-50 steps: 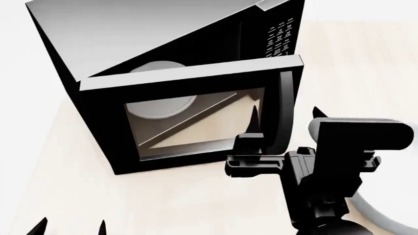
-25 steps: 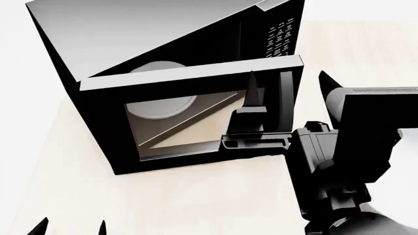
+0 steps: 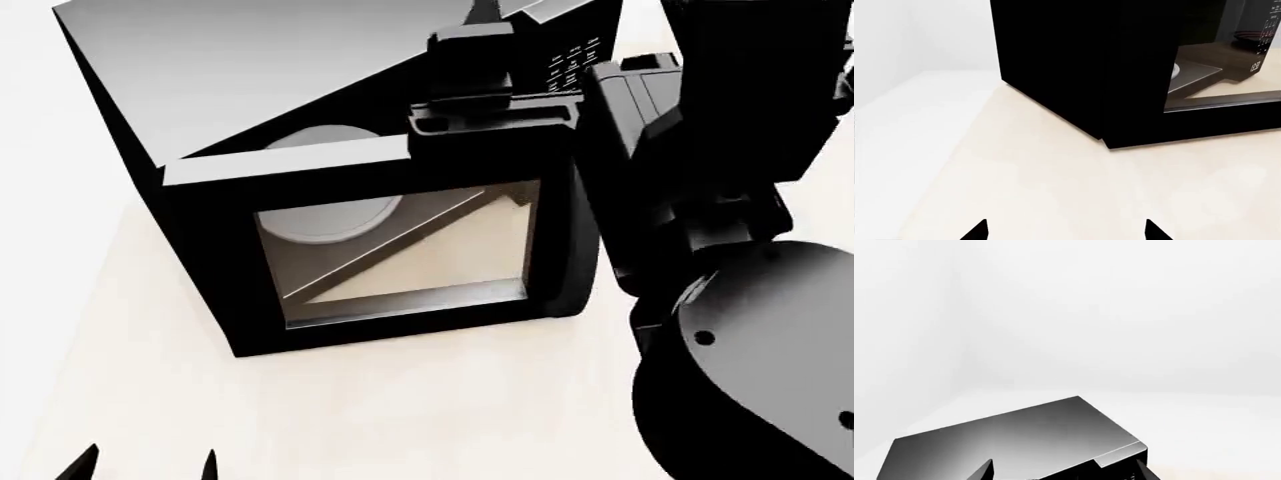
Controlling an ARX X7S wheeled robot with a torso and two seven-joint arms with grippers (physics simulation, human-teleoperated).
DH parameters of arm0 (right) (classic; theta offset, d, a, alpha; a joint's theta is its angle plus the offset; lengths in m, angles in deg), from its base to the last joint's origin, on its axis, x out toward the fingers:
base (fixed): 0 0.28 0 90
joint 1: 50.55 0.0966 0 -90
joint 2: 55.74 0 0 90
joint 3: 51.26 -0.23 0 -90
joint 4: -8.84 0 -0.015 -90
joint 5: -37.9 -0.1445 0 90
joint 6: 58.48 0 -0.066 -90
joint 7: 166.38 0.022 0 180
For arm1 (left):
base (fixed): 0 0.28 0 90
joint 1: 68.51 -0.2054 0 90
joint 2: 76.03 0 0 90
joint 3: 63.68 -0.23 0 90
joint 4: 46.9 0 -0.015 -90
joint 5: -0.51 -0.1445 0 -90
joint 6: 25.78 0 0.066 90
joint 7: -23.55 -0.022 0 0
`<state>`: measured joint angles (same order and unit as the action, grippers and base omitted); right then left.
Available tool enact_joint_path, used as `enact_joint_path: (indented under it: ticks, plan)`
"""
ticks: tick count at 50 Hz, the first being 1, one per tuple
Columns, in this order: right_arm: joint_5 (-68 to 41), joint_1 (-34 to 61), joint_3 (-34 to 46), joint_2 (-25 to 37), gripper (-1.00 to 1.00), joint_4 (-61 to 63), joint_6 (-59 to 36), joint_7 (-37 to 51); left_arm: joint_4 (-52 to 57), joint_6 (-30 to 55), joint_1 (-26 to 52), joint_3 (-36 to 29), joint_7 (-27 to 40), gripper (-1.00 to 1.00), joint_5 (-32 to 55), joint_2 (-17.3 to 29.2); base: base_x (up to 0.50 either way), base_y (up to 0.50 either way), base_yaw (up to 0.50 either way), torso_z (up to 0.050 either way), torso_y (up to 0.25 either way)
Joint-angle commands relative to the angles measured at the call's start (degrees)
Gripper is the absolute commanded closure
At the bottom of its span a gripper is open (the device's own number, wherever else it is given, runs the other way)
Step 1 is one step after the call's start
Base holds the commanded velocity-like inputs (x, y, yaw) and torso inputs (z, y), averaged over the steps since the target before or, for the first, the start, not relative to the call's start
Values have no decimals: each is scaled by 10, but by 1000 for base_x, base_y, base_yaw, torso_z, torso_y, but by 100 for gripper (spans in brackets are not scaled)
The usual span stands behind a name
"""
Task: Open the microwave.
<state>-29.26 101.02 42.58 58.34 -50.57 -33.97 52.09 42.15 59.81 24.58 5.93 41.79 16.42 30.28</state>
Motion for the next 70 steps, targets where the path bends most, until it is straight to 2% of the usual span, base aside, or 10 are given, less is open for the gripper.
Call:
enact_joint_path:
  ticks: [1, 9, 14, 31, 37, 49, 70]
  plan:
    - [-18, 175, 59, -28, -100, -176, -80, -1, -2, 4, -3, -3, 2, -100, 1, 2, 0, 0, 0, 0, 0]
    - [58, 287, 149, -44, -100, -390, -82, -92, 1, 4, -4, -4, 3, -100, 3, 3, 0, 0, 0, 0, 0]
    - [84, 339, 196, -54, -100, -466, -92, -136, 0, 4, -3, -5, 3, -100, 4, 4, 0, 0, 0, 0, 0]
    - [123, 485, 283, -68, -100, -583, -127, -216, -4, 2, 0, -7, 4, -100, 8, 5, 0, 0, 0, 0, 0]
    - [149, 551, 339, -81, -100, -642, -134, -274, -4, 2, 0, -7, 4, -100, 9, 6, 0, 0, 0, 0, 0]
    - [168, 556, 402, -91, -100, -677, -134, -330, -2, 3, 0, -9, 6, -100, 10, 7, 0, 0, 0, 0, 0]
    - [193, 555, 454, -118, -100, -732, -101, -379, -2, 1, 0, -12, 8, -100, 13, 9, 0, 0, 0, 0, -1]
